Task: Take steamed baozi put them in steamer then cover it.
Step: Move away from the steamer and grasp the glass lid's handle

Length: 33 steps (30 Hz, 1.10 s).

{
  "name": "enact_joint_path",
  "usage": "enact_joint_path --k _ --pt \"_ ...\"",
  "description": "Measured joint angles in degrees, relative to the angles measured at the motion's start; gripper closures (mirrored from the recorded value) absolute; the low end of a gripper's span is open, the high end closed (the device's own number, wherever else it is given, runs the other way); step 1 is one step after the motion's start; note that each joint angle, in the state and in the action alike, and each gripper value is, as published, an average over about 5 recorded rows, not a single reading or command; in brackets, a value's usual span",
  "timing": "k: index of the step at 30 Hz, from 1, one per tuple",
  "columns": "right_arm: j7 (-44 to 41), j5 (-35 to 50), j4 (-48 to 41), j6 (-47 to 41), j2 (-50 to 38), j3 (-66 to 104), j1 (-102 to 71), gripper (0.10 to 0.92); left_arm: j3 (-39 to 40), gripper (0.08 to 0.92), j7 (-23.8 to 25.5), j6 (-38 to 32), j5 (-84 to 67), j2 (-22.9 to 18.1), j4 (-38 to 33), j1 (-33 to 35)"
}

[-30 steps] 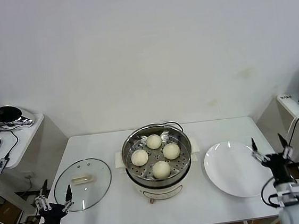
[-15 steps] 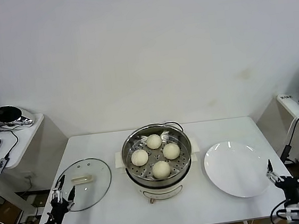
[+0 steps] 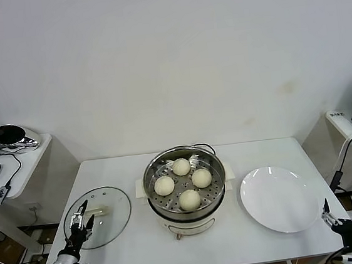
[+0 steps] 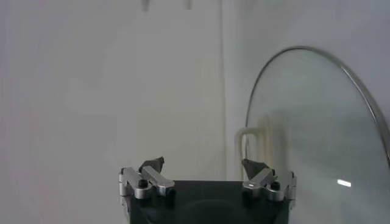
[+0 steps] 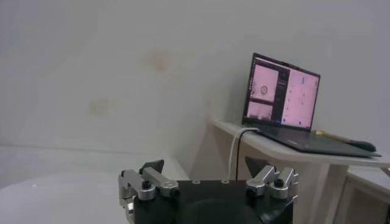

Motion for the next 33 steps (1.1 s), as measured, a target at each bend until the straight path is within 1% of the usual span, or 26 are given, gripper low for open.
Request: enact_joint_path --k 18,33 --pt "-0.04 -0.54 -1.13 0.44 0.51 1.01 -0.74 0.203 3.37 0.177 1.31 0.39 1.52 0.79 6.64 -7.53" --pt "-0.23 -1.04 -2.28 0.56 0.65 0.95 -0.55 0.203 4.91 0.178 1.57 0.48 1.71 0.67 10.45 -11.52"
